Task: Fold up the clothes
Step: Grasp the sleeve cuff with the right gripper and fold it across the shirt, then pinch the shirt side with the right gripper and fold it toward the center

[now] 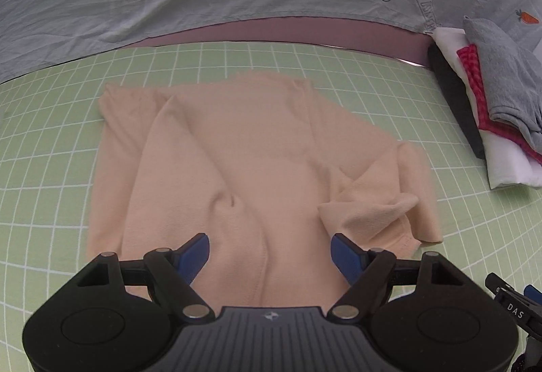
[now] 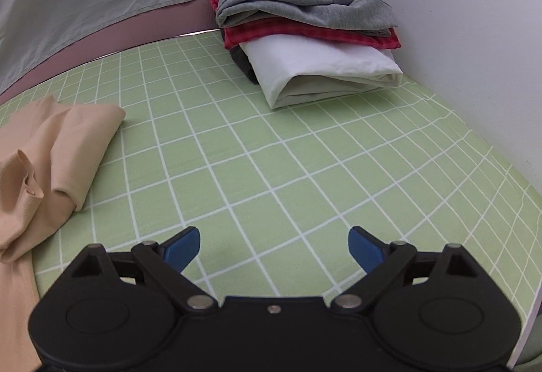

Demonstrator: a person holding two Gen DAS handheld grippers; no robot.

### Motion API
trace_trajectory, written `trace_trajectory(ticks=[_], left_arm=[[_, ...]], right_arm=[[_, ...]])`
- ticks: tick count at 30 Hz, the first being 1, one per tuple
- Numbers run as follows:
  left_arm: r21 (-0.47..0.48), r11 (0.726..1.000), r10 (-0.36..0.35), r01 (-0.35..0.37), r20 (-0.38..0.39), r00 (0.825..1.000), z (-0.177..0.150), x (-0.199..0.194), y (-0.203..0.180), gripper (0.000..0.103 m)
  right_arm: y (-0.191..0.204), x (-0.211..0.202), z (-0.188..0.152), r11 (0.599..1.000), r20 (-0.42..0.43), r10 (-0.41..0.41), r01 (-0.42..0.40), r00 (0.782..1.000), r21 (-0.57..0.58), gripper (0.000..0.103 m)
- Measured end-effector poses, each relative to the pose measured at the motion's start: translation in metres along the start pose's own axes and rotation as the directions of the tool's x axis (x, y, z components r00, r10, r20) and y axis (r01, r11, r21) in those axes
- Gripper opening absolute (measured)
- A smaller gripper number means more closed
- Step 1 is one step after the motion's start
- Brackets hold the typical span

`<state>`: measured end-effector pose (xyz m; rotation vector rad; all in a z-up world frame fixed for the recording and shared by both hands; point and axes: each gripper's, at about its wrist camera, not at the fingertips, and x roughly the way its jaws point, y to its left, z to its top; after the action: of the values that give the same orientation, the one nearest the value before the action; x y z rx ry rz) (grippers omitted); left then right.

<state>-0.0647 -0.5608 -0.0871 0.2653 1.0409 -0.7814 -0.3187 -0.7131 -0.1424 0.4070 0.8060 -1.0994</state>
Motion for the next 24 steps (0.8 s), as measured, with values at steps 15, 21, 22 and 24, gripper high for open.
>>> trace_trajectory(ticks=[15, 21, 22, 24], left_arm=[[-0.008, 0.986, -0.167, 0.167, -0.051, 0.985, 0.002, 0.027, -0.010, 0.002], [-0.105, 0.983, -0.140, 0.148, 0.074, 0.987, 0.021, -0.014, 0.034, 0.002], [-0.138, 0.980, -0.131, 0.144, 0.102, 0.986, 0.026, -0.023, 0.046, 0.001], [-0.208, 0.969, -0.102, 0.134, 0.159, 0.982, 0.037, -0.044, 0.073, 0.001]], right_arm=[[0.023, 0.005, -0.005, 0.997, -0.037, -0.003, 0.000, 0.999, -0.082, 0.095], [0.043, -0.002, -0.008, 0.987, -0.027, 0.015, -0.019, 1.000, -0.162, 0.095], [0.047, -0.004, -0.009, 0.984, -0.025, 0.020, -0.024, 0.999, -0.177, 0.095], [0.054, -0.006, -0.010, 0.978, -0.024, 0.032, -0.036, 0.999, -0.206, 0.095]])
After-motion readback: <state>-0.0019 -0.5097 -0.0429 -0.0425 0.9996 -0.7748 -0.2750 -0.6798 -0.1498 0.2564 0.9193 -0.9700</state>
